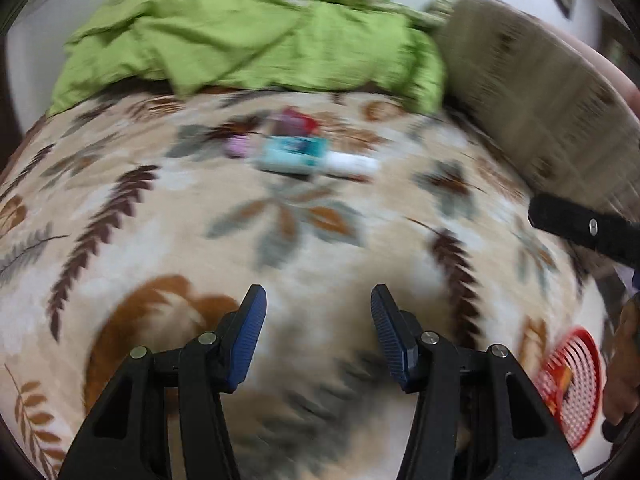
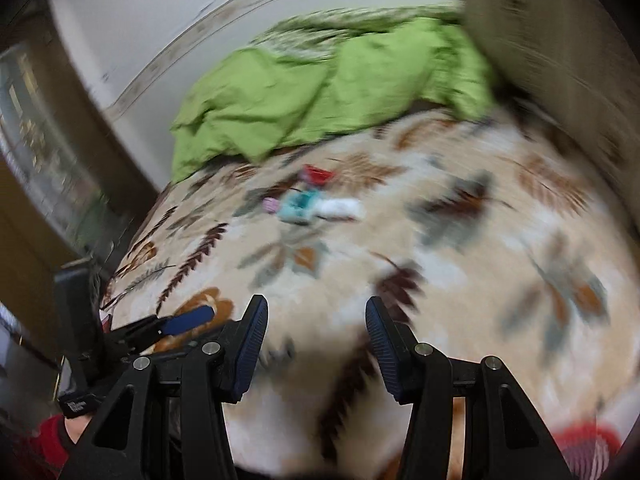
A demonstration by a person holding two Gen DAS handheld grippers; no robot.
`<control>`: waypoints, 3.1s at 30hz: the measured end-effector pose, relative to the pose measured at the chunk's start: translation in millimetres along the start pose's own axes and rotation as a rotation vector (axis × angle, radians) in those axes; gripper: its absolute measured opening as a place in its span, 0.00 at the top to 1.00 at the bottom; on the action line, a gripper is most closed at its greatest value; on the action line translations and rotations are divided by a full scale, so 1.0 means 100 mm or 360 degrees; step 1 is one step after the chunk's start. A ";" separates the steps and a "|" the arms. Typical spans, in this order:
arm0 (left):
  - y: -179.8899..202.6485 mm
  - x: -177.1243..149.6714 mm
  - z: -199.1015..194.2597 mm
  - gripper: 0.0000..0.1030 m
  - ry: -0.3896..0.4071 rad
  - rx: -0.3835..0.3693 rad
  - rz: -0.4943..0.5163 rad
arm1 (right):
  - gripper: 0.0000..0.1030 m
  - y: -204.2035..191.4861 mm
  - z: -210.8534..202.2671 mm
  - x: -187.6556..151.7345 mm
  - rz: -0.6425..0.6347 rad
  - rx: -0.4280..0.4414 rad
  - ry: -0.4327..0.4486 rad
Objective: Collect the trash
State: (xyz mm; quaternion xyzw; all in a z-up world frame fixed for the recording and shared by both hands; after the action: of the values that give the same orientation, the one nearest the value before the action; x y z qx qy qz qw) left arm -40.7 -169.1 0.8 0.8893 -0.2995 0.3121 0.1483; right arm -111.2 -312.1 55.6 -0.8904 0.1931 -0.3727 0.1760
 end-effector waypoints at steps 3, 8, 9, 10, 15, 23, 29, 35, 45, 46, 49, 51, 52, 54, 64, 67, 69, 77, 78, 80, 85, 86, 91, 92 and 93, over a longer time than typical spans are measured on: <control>-0.38 0.07 0.19 0.48 0.0004 0.0057 -0.0133 | 0.47 -0.17 0.53 0.29 0.0017 0.0095 -0.0088; -0.85 0.02 0.37 0.48 0.0000 0.0202 -0.0210 | 0.47 -0.24 1.42 0.79 -0.0007 0.0053 -0.0133; -0.95 0.01 0.40 0.48 -0.0007 0.0219 -0.0238 | 0.47 -0.23 1.58 0.86 -0.0013 0.0041 -0.0150; -1.01 0.01 0.41 0.48 -0.0004 0.0221 -0.0262 | 0.48 -0.20 1.71 0.93 -0.0009 0.0030 -0.0161; -1.25 0.04 0.44 0.48 -0.0008 0.0188 -0.0389 | 0.55 0.02 2.35 1.16 0.0053 -0.0091 -0.0200; -1.43 0.04 0.40 0.48 0.0007 0.0208 -0.0497 | 0.58 -0.70 2.25 0.50 0.0073 0.0505 -0.0609; -1.36 0.03 0.41 0.48 0.0006 0.0193 -0.0476 | 0.52 -0.40 1.88 0.94 -0.0255 0.0162 -0.0265; -1.36 0.05 0.44 0.48 0.0013 0.0186 -0.0472 | 0.51 0.21 2.21 1.00 -0.0247 -0.0018 -0.0407; -1.24 0.23 0.57 0.47 0.0025 0.0091 -0.0436 | 0.65 0.07 2.30 0.32 -0.0699 -0.0209 -0.0604; -1.22 0.26 0.60 0.45 0.0026 0.0077 -0.0434 | 0.66 0.07 2.29 0.29 -0.0727 -0.0260 -0.0563; -1.13 0.37 0.72 0.40 0.0001 0.0059 -0.0397 | 0.70 0.08 2.16 0.27 -0.0557 -0.0279 -0.0478; -1.02 0.41 0.84 0.36 -0.0041 0.0029 -0.0374 | 0.70 0.10 2.04 0.22 -0.0446 -0.0295 -0.0415; -0.99 0.41 0.89 0.31 -0.0061 0.0022 -0.0369 | 0.70 0.10 1.95 0.18 -0.0387 -0.0302 -0.0380; -0.92 0.40 1.00 0.28 -0.0123 0.0051 -0.0353 | 0.70 0.07 1.82 0.11 -0.0322 -0.0319 -0.0322; -1.07 0.44 1.12 0.59 -0.0073 0.0271 -0.0261 | 0.69 -0.11 1.46 -0.11 -0.0083 -0.0231 -0.0159; -1.10 0.42 1.06 0.67 -0.0048 0.0250 -0.0294 | 0.69 -0.16 1.44 -0.11 -0.0076 -0.0224 -0.0137; -1.10 0.40 0.99 0.69 -0.0022 0.0214 -0.0310 | 0.69 -0.20 1.40 -0.13 -0.0079 -0.0225 -0.0130; -0.99 0.24 0.51 0.69 0.0086 0.0295 -0.0231 | 0.69 -0.46 1.11 -0.18 -0.0219 -0.0266 0.0051; -0.98 0.22 0.42 0.69 0.0107 0.0322 -0.0213 | 0.69 -0.48 1.07 -0.19 -0.0222 -0.0266 0.0070; -0.96 0.20 0.22 0.69 0.0153 0.0374 -0.0180 | 0.69 -0.50 0.99 -0.22 -0.0222 -0.0260 0.0098; -0.88 0.10 -0.25 0.69 0.0243 0.0472 -0.0104 | 0.69 -0.56 0.79 -0.40 -0.0188 -0.0203 0.0132; -0.86 0.07 -0.35 0.69 0.0257 0.0492 -0.0082 | 0.69 -0.58 0.76 -0.43 -0.0188 -0.0196 0.0137; -0.77 -0.21 -0.74 0.69 0.0285 0.0541 0.0001 | 0.69 -0.60 0.53 -0.57 -0.0167 -0.0137 0.0181; -0.74 -0.29 -0.80 0.69 0.0283 0.0540 0.0009 | 0.69 -0.59 0.49 -0.58 -0.0156 -0.0126 0.0189; -0.72 -0.37 -0.85 0.69 0.0284 0.0545 0.0013 | 0.69 -0.60 0.47 -0.60 -0.0151 -0.0121 0.0195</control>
State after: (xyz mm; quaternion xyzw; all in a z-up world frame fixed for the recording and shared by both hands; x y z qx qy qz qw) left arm -57.9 -58.4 36.1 0.8691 -0.2311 0.4369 0.0195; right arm -103.2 -224.4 16.4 -0.8801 0.1750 -0.4268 0.1121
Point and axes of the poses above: each gripper's, at about its wrist camera, not at the fingertips, and z roughly the way its jaws point, y to its right, x to its top, the point moved 9 cm from there along z, roughly the way its jaws point, and after that the axes turned 8 degrees about z, right-handed, at the moved point
